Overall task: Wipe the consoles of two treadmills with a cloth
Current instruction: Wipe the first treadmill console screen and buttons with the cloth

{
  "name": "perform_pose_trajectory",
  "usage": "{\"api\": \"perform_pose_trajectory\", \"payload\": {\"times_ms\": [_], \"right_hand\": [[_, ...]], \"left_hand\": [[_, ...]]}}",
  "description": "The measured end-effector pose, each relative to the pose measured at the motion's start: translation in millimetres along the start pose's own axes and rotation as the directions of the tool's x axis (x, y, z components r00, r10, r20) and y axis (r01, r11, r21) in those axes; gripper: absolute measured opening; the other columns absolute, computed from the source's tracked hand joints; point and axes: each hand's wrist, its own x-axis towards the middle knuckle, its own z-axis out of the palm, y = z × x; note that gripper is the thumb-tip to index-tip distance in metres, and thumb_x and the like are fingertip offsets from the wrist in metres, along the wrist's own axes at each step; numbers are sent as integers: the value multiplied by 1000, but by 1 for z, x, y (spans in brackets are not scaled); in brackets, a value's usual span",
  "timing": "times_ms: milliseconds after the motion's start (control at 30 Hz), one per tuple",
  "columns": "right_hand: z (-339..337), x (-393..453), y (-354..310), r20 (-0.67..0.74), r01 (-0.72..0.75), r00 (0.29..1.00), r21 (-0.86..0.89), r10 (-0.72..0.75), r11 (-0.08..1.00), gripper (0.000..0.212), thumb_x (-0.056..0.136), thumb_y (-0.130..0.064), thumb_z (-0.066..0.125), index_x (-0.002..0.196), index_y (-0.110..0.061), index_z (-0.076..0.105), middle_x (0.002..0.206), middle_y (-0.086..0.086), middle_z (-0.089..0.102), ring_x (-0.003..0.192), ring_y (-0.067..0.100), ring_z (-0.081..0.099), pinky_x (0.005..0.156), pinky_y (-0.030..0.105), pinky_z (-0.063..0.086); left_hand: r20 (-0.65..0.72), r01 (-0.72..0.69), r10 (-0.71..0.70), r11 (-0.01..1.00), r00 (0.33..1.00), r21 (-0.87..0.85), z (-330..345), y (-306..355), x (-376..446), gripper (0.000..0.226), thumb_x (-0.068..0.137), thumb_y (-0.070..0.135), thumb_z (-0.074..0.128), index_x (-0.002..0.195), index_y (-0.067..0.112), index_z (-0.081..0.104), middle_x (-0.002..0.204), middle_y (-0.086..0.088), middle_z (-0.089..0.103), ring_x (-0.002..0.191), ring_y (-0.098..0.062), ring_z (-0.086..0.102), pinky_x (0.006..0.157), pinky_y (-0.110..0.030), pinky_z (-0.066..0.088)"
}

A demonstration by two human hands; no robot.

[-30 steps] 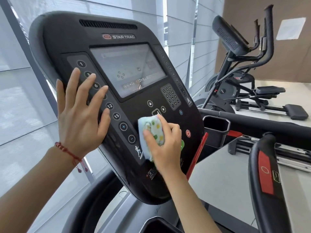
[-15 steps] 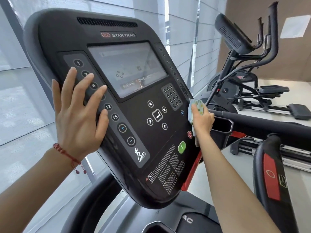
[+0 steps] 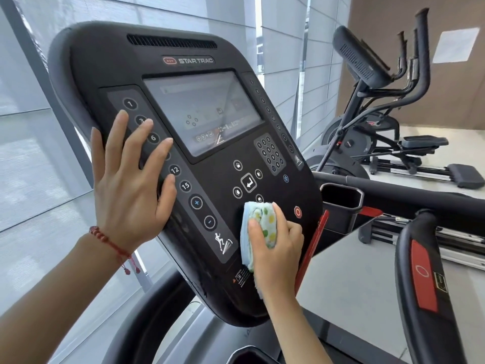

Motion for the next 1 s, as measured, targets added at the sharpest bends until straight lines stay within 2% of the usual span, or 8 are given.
{"api": "perform_pose_trajectory", "payload": {"times_ms": [100, 233, 333, 433, 533, 700, 867, 1000], "right_hand": [[1, 38, 5, -29, -93, 995, -2, 93, 996, 55, 83, -51, 53, 134, -33, 45, 106, -9, 36, 107, 11, 37, 92, 24, 30], [2, 109, 16, -82, -260, 963, -38, 256, 965, 55, 86, -54, 47, 136, -31, 44, 121, 7, 43, 120, 26, 39, 101, 38, 32], [5, 155, 23, -120, -340, 936, -58, 332, 939, 59, 86, -58, 43, 137, -27, 43, 128, 14, 43, 123, 31, 38, 104, 42, 32], [9, 185, 23, -144, -372, 922, -69, 359, 926, 60, 86, -59, 41, 136, -25, 44, 130, 17, 43, 123, 35, 39, 103, 44, 32], [16, 207, 15, -157, -387, 914, -70, 373, 919, 60, 86, -59, 41, 133, -23, 47, 131, 19, 43, 121, 35, 39, 102, 44, 32], [40, 238, -24, -105, -285, 955, -61, 278, 957, 62, 88, -60, 39, 136, -21, 43, 138, 18, 38, 127, 34, 34, 105, 46, 28], [72, 268, -91, -39, -114, 993, -49, 112, 992, 64, 89, -62, 33, 136, -20, 42, 134, 17, 39, 124, 33, 36, 103, 44, 29], [99, 284, -145, 32, 36, 999, -38, -35, 999, 67, 88, -65, 29, 136, -21, 43, 135, 16, 39, 125, 33, 35, 107, 48, 27]], "left_hand": [[14, -33, 32, 999, 999, 28, -2, -2, 1, 46, 87, 29, 42, 117, -1, 61, 131, -23, 48, 134, -41, 25, 113, -52, 5], [27, -155, 154, 986, 988, 62, -6, -13, 8, 46, 89, 34, 45, 115, 1, 63, 129, -21, 52, 128, -39, 36, 110, -56, 17], [62, -315, 312, 947, 948, 55, -11, -34, 26, 48, 91, 36, 42, 114, 0, 64, 129, -22, 53, 125, -36, 42, 105, -57, 26], [138, -460, 450, 886, 882, 53, -14, -55, 49, 53, 94, 39, 35, 114, 0, 65, 126, -21, 56, 121, -36, 47, 104, -55, 29], [156, -514, 502, 856, 851, 46, -10, -59, 57, 53, 94, 37, 31, 111, 5, 68, 122, -17, 60, 115, -35, 55, 102, -53, 32], [99, -503, 501, 864, 860, 1, -7, -58, 54, 50, 91, 31, 30, 108, 6, 70, 120, -14, 62, 113, -35, 56, 98, -49, 37], [88, -458, 456, 889, 886, 2, -5, -53, 57, 69, 99, 34, 13, 99, 0, 72, 112, -21, 64, 105, -44, 59, 88, -51, 36], [82, -460, 458, 888, 885, 9, -4, -54, 58, 70, 99, 34, 11, 98, -1, 72, 111, -22, 64, 104, -45, 59, 86, -51, 36]]}}
